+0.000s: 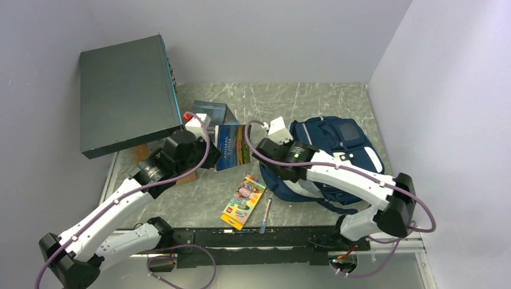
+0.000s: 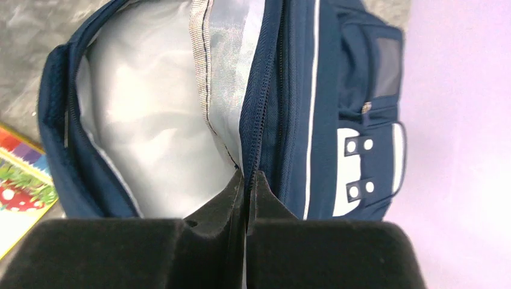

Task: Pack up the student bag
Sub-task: Place the book in the student bag.

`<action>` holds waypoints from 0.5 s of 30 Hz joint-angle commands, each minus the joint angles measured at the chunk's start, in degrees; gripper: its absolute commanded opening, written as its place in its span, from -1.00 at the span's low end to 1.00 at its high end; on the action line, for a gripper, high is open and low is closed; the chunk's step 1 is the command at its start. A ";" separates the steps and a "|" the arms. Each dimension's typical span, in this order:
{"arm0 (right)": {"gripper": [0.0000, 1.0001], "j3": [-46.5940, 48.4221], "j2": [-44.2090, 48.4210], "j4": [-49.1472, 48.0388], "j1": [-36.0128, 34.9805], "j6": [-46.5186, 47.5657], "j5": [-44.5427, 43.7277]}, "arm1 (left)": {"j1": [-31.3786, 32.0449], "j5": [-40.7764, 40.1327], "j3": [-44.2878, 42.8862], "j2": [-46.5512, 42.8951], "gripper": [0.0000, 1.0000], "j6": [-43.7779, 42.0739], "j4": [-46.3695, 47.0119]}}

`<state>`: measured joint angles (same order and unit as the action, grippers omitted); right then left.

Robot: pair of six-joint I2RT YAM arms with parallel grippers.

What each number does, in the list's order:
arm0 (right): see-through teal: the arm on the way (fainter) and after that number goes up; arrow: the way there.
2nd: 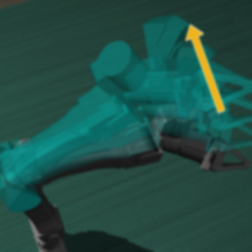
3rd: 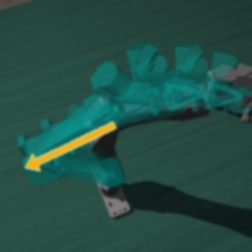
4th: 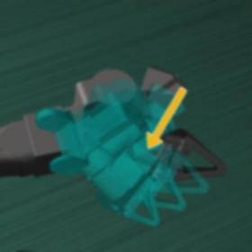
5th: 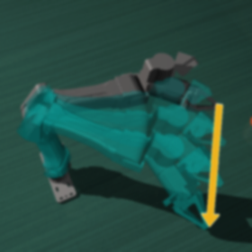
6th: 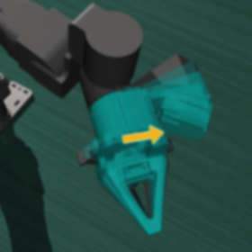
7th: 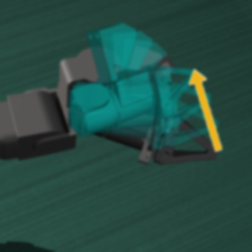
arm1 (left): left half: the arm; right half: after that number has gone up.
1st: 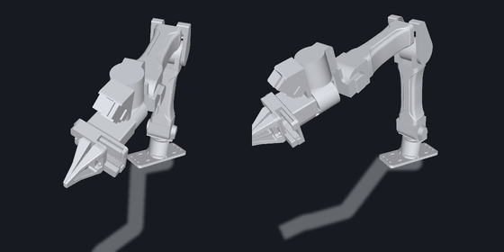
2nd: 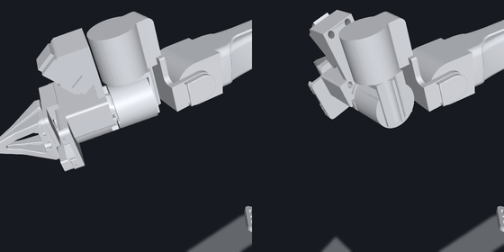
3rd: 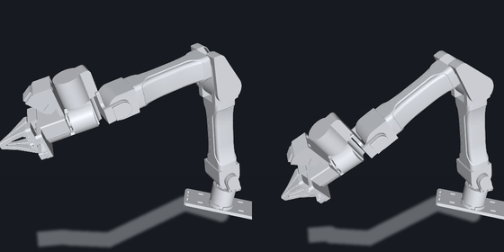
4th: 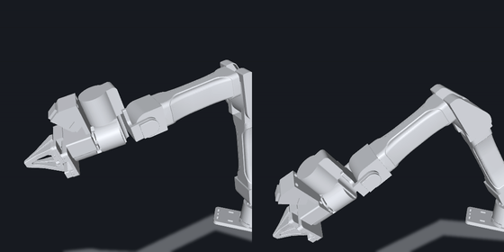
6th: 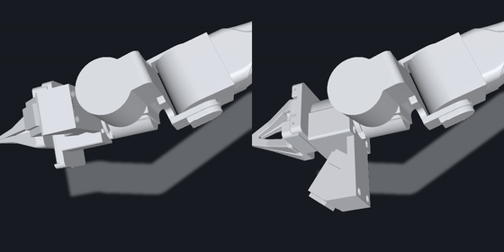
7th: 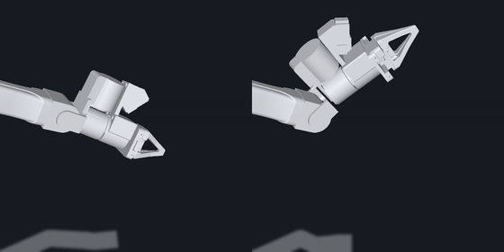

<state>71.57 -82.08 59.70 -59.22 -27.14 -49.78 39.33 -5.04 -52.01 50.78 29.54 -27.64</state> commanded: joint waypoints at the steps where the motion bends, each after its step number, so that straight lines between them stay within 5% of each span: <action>1: -1.00 3.55 5.98 0.76 1.66 6.60 -12.00 | -0.28 9.55 -5.27 2.21 -1.00 2.78 3.89; 9: -1.00 -0.89 20.25 -16.61 7.89 18.27 2.39 | -2.83 32.76 -5.84 7.81 -1.00 15.93 13.84; 15: -1.00 -3.74 24.04 -20.20 9.64 19.00 6.54 | -4.68 37.98 -11.35 10.81 -1.00 22.68 16.73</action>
<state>68.16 -59.64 50.06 -49.87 -11.31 -45.50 35.16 22.65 -55.99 61.06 44.95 -21.45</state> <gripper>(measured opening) 0.018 0.069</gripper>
